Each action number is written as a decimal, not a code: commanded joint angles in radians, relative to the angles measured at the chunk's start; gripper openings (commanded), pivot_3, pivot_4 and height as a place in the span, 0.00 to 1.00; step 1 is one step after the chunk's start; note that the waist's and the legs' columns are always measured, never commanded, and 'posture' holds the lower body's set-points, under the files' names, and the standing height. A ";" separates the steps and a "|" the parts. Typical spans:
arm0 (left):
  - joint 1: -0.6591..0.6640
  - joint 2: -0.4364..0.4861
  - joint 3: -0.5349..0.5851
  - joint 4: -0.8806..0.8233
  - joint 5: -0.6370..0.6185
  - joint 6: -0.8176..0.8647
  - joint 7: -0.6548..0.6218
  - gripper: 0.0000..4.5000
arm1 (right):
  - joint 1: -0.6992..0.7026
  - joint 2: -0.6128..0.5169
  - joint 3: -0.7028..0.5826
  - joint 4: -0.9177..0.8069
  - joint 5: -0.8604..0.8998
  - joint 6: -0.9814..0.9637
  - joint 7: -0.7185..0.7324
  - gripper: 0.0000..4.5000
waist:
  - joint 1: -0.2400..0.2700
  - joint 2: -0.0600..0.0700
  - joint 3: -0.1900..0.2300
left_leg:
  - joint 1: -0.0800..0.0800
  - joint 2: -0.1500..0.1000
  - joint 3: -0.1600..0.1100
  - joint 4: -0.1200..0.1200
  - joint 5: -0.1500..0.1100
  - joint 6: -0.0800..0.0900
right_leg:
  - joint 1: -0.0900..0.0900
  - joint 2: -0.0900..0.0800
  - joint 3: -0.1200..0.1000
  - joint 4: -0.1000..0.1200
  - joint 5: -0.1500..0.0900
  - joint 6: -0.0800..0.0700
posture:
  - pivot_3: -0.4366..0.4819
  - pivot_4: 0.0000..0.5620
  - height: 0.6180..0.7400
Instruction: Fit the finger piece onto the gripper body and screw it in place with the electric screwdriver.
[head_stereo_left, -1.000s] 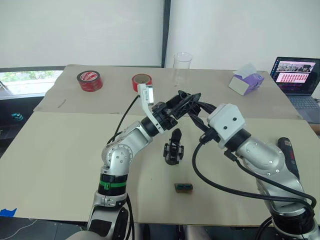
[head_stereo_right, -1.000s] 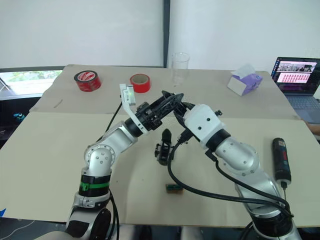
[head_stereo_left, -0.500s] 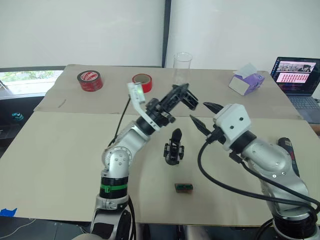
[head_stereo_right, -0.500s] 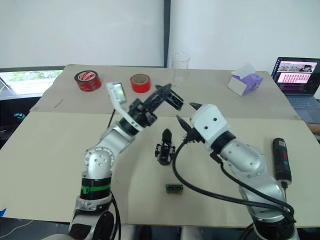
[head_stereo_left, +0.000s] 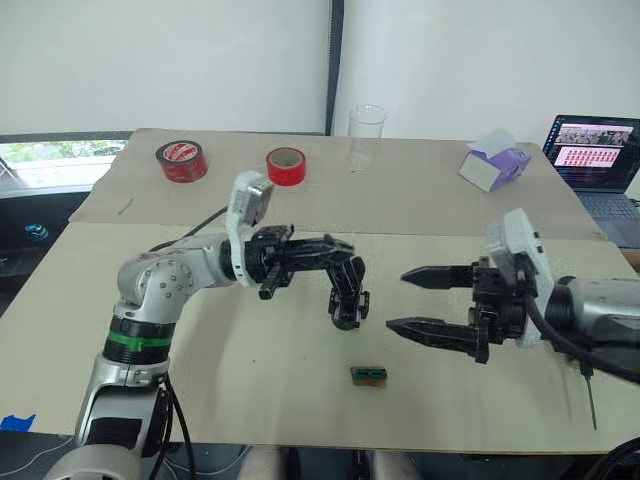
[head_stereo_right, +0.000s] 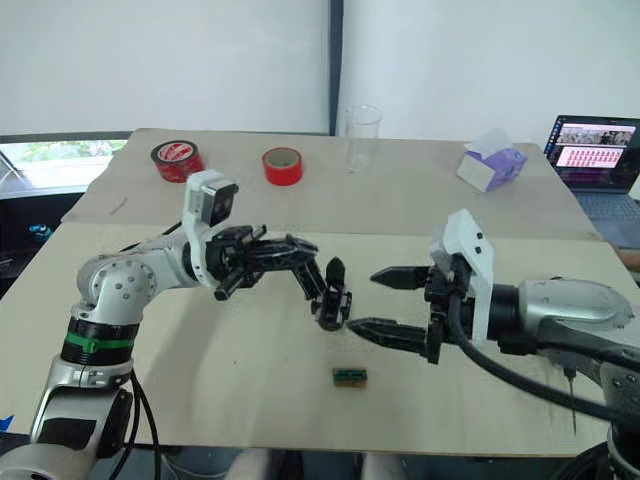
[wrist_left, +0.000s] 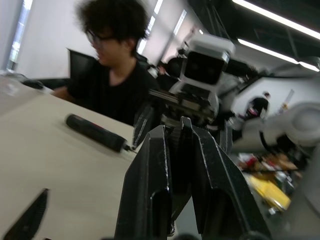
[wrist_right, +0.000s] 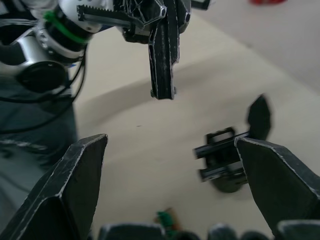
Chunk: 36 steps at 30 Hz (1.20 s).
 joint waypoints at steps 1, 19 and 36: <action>-0.013 -0.025 -0.059 -0.046 0.050 -0.033 -0.048 0.02 | -0.037 0.019 0.094 0.007 0.174 -0.027 -0.186 1.00 | -0.001 0.000 0.000 | 0.000 0.000 0.000 0.000 0.000 0.000 | 0.000 0.000 0.000 0.000 0.001 0.001 | 0.48 0.27 1.00; -0.026 -0.038 -0.109 -0.027 0.142 -0.023 -0.097 0.02 | -0.138 0.006 0.320 0.029 0.403 -0.166 -0.505 0.75 | -0.001 0.000 0.000 | -0.003 0.000 0.000 0.001 0.001 0.000 | -0.002 0.000 0.000 0.000 0.001 0.006 | 0.48 0.27 1.00; -0.025 -0.001 -0.040 -0.037 0.135 -0.040 -0.115 0.52 | -0.066 -0.024 0.288 -0.006 0.276 -0.183 -0.388 0.09 | -0.001 0.000 0.000 | -0.004 0.000 0.000 0.002 0.001 0.001 | -0.002 0.000 0.000 0.000 0.001 0.006 | 0.48 0.27 1.00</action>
